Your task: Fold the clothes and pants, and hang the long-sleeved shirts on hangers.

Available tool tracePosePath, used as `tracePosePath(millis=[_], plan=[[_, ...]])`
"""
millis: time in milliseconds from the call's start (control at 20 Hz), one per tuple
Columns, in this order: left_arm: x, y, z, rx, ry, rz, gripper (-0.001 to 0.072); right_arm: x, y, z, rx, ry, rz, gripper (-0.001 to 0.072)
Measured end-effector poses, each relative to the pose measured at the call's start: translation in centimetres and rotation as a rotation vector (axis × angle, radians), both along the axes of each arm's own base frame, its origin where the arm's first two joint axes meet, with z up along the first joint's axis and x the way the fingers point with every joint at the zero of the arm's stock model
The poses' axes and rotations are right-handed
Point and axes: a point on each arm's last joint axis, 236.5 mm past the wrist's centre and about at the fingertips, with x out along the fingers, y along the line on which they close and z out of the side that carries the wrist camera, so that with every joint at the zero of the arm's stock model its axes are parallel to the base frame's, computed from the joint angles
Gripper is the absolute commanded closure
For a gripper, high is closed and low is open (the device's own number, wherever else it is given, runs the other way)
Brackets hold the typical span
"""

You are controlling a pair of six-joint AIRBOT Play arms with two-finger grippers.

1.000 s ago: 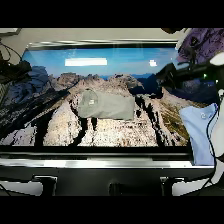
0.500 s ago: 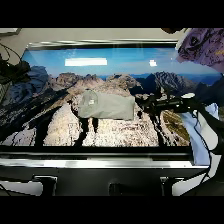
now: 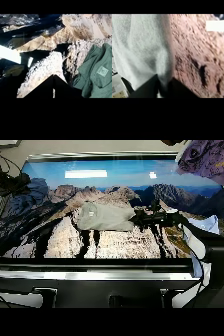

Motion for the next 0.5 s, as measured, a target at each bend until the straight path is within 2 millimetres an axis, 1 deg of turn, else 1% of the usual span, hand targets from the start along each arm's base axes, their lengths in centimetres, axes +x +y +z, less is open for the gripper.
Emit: tracePosePath(millis=[100, 200, 250, 300, 350, 400, 500], plan=[[0.0, 0.0, 0.0, 0.000, 0.000, 0.000, 0.0685, 0.2, 0.2, 0.1, -0.003, -0.004, -0.005, 0.0682], [0.0, 0.0, 0.0, 0.000, 0.000, 0.000, 0.0685, 0.8, 0.0, 0.7, -0.019, -0.036, -0.005, 0.0682], [0.0, 0.0, 0.0, 0.000, 0.000, 0.000, 0.0685, 1.6, -0.3, 1.8, -0.018, -0.061, -0.015, 0.0682], [0.0, 0.0, 0.0, -0.001, 0.002, 0.000, 0.0685, 2.8, -0.8, 3.6, -0.012, -0.094, -0.032, 0.0682], [-0.1, 0.0, 0.0, -0.001, 0.004, -0.001, 0.0685, 3.7, -1.7, 5.0, -0.019, -0.115, -0.044, 0.0682], [-0.1, 0.0, 0.0, -0.001, 0.005, 0.000, 0.0685, 4.5, -2.9, 6.2, -0.034, -0.131, -0.060, 0.0682], [-0.2, 0.0, -0.1, -0.001, 0.007, -0.001, 0.0685, 6.8, -6.2, 9.6, -0.062, -0.181, -0.120, 0.0682]])
